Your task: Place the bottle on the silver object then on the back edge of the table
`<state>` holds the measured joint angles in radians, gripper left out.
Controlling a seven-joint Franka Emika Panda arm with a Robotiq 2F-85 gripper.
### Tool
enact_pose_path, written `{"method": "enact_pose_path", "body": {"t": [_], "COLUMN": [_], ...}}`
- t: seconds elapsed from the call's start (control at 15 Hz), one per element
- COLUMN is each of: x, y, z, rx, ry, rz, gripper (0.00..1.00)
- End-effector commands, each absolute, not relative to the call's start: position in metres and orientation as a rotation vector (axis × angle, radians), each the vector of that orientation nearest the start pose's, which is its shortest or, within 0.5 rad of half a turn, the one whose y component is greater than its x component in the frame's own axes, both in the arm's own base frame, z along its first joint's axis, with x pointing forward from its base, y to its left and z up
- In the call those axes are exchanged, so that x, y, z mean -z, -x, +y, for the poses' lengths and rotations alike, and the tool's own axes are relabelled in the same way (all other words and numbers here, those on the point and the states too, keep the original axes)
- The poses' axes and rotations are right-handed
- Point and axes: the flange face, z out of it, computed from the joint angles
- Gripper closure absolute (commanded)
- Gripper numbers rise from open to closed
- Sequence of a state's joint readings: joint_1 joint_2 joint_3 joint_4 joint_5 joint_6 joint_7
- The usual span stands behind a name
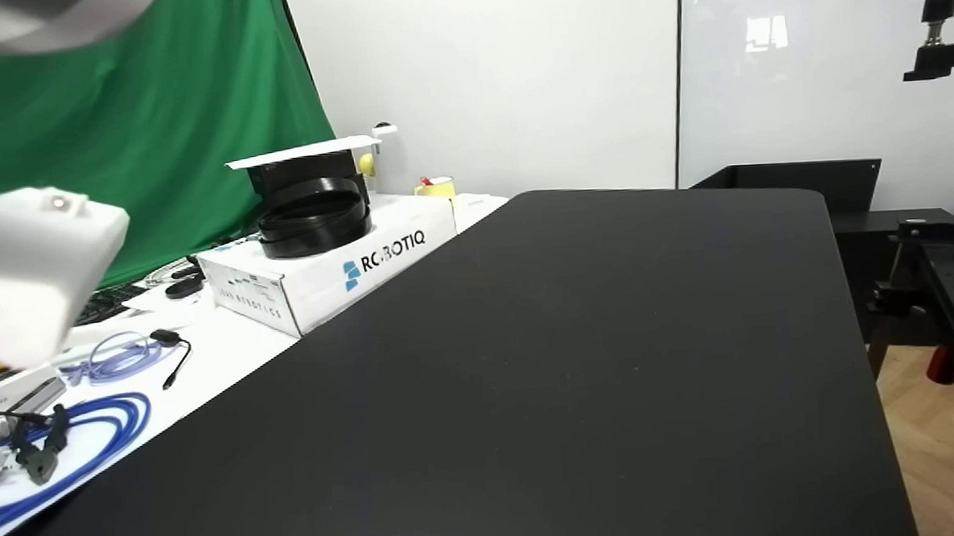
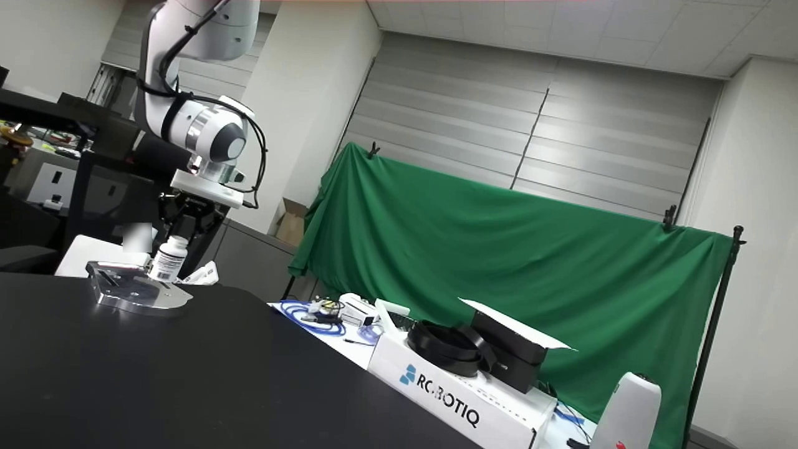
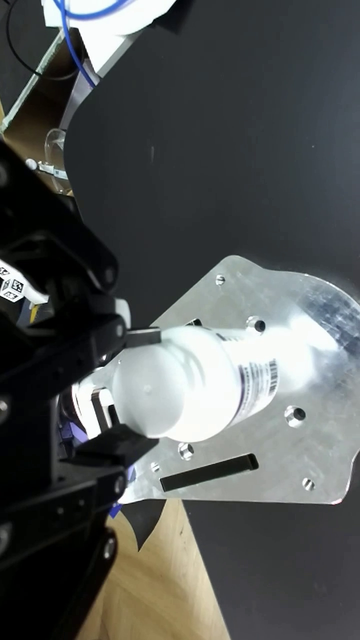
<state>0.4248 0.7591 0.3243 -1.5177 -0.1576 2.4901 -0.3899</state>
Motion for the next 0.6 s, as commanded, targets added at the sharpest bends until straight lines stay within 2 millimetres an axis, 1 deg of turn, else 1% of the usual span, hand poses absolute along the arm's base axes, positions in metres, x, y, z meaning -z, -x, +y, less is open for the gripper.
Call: {"method": "enact_pose_path", "body": {"t": [0.0, 0.27, 0.53], "x": [-0.2551, -0.2524, -0.2469], "y": [-0.5682, -0.5662, -0.5638], "z": [0.468, 0.4711, 0.4745], "rx": [0.394, 0.43, 0.456], "ry": [2.538, 2.536, 2.519], "rz": [-1.647, -1.694, -1.704], "gripper": [0.82, 0.82, 0.82]}}
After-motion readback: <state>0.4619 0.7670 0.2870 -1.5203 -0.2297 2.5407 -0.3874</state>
